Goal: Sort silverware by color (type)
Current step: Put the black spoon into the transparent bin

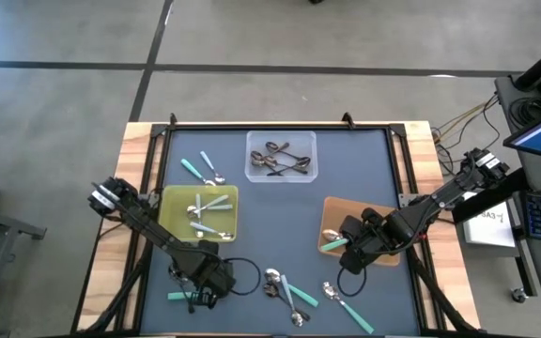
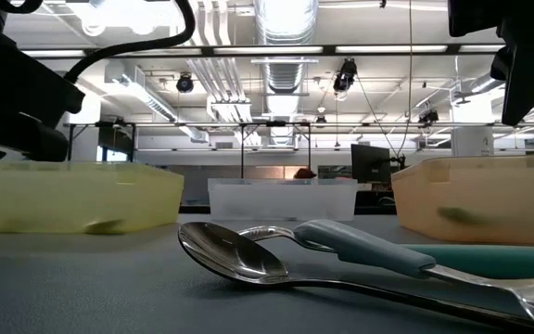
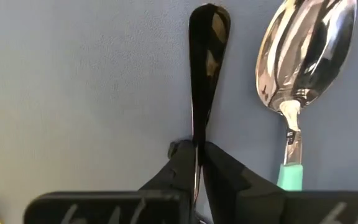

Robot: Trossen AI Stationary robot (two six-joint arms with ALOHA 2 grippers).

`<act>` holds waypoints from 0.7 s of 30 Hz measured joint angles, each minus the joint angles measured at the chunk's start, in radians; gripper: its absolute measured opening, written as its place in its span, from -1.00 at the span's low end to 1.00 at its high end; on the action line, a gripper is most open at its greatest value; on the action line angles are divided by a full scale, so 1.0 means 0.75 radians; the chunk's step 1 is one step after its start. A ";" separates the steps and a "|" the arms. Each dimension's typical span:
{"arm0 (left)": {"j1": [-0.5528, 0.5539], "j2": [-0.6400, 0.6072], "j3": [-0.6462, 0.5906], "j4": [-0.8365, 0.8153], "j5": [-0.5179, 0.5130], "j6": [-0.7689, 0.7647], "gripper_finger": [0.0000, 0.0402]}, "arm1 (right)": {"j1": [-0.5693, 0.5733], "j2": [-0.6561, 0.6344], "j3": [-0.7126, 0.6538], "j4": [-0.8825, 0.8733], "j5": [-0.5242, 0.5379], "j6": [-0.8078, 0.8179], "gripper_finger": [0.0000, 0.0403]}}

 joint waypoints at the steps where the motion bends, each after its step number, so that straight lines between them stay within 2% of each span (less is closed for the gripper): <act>1: 0.000 -0.005 0.000 -0.001 -0.001 -0.003 -0.97 | 0.000 0.000 0.000 0.000 0.000 -0.001 -0.53; 8: 0.035 -0.113 0.031 0.024 -0.033 -0.109 -0.99 | 0.000 0.000 0.000 0.001 -0.001 -0.001 -0.53; 13: 0.071 -0.191 0.094 0.026 -0.208 -0.175 -0.99 | 0.000 0.000 0.000 0.008 0.011 0.038 -0.53; 21: 0.237 -0.219 0.235 0.035 -0.509 -0.268 -1.00 | -0.030 0.000 0.000 0.233 0.243 0.110 -0.53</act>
